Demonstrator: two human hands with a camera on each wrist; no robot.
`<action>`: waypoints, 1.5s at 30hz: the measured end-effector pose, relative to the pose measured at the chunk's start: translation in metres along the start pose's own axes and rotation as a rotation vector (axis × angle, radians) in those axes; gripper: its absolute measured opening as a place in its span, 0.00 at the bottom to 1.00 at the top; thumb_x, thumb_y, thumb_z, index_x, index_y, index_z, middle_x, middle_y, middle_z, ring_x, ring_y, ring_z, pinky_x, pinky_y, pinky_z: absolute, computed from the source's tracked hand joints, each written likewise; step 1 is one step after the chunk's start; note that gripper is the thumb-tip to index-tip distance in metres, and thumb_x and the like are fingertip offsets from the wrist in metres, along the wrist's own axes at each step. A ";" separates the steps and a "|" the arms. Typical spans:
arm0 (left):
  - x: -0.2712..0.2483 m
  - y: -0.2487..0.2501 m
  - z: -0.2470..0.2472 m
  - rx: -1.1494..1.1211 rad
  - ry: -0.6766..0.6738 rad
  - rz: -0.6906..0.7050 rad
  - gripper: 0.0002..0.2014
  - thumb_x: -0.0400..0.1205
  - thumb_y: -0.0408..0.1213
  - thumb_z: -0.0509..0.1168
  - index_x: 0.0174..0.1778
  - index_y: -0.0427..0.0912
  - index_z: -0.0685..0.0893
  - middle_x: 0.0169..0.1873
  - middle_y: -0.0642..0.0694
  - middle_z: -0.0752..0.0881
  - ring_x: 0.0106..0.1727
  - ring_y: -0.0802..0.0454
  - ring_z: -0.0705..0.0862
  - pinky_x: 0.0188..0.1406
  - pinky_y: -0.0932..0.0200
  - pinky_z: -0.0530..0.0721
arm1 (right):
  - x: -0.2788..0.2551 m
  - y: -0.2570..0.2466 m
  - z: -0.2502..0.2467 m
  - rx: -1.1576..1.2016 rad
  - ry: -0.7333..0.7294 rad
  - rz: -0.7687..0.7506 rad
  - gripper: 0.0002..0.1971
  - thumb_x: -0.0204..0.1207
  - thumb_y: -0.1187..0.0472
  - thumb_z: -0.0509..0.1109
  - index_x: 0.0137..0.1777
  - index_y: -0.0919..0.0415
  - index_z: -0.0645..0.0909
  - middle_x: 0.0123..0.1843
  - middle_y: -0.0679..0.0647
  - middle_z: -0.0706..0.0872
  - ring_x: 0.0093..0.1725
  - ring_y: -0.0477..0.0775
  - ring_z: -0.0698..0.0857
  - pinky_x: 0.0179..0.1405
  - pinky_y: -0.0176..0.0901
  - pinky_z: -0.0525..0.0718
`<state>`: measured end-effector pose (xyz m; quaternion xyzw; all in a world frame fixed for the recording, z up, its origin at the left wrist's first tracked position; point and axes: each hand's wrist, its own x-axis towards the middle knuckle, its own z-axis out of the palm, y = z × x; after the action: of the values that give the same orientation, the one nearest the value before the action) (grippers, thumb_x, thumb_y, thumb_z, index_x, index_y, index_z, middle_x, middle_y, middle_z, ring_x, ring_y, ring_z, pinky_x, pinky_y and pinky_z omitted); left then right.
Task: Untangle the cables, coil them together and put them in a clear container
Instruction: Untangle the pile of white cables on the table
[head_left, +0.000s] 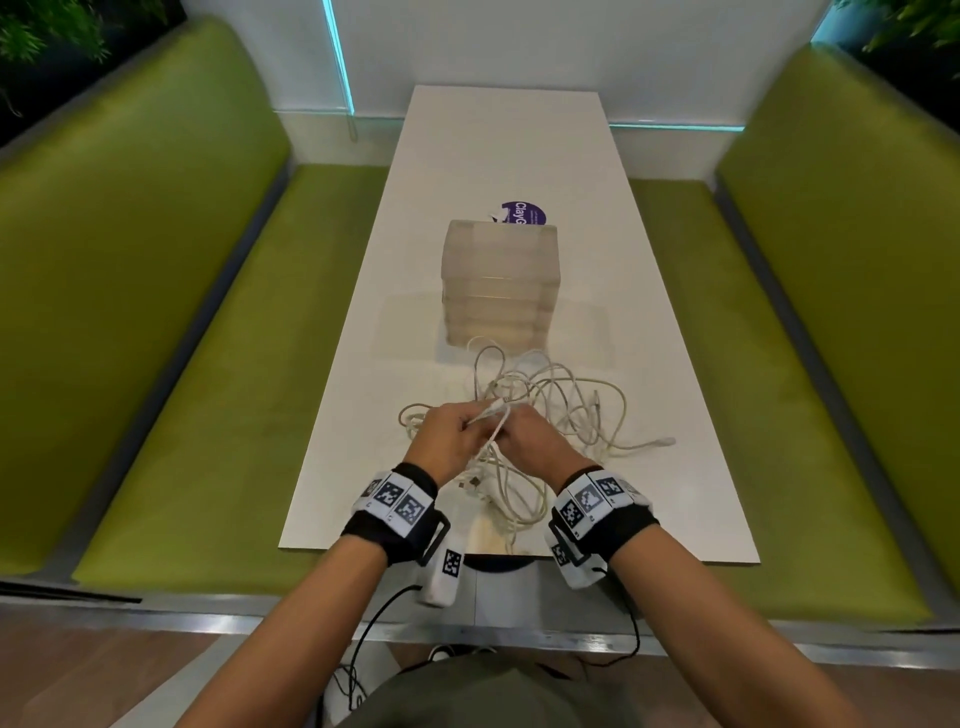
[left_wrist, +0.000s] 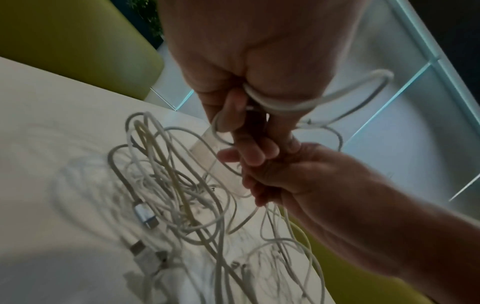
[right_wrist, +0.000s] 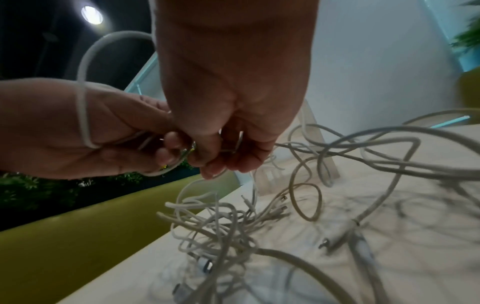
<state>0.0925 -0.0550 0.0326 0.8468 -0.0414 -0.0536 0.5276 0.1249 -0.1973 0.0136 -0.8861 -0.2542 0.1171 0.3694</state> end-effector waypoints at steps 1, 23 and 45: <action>0.003 -0.001 0.002 0.039 0.011 0.007 0.07 0.82 0.36 0.66 0.42 0.44 0.89 0.26 0.59 0.82 0.29 0.64 0.80 0.33 0.65 0.76 | 0.000 0.000 0.000 -0.012 -0.003 0.017 0.11 0.74 0.71 0.64 0.49 0.66 0.88 0.52 0.60 0.89 0.52 0.56 0.85 0.58 0.51 0.81; -0.005 0.012 -0.026 -0.009 0.091 0.014 0.13 0.85 0.45 0.59 0.39 0.42 0.74 0.27 0.51 0.75 0.26 0.57 0.75 0.29 0.64 0.73 | 0.013 0.030 -0.018 0.198 0.209 0.119 0.18 0.76 0.77 0.60 0.56 0.62 0.87 0.40 0.49 0.86 0.38 0.38 0.81 0.44 0.31 0.78; -0.018 0.011 -0.055 -0.178 0.197 0.002 0.18 0.87 0.39 0.56 0.30 0.44 0.68 0.21 0.49 0.65 0.23 0.55 0.64 0.27 0.56 0.63 | 0.030 0.043 -0.038 0.265 0.188 0.240 0.04 0.74 0.64 0.73 0.47 0.59 0.85 0.50 0.60 0.82 0.30 0.52 0.84 0.29 0.47 0.82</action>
<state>0.0822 -0.0089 0.0675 0.7979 0.0146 0.0269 0.6021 0.1808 -0.2294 0.0087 -0.8607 -0.0934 0.1097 0.4883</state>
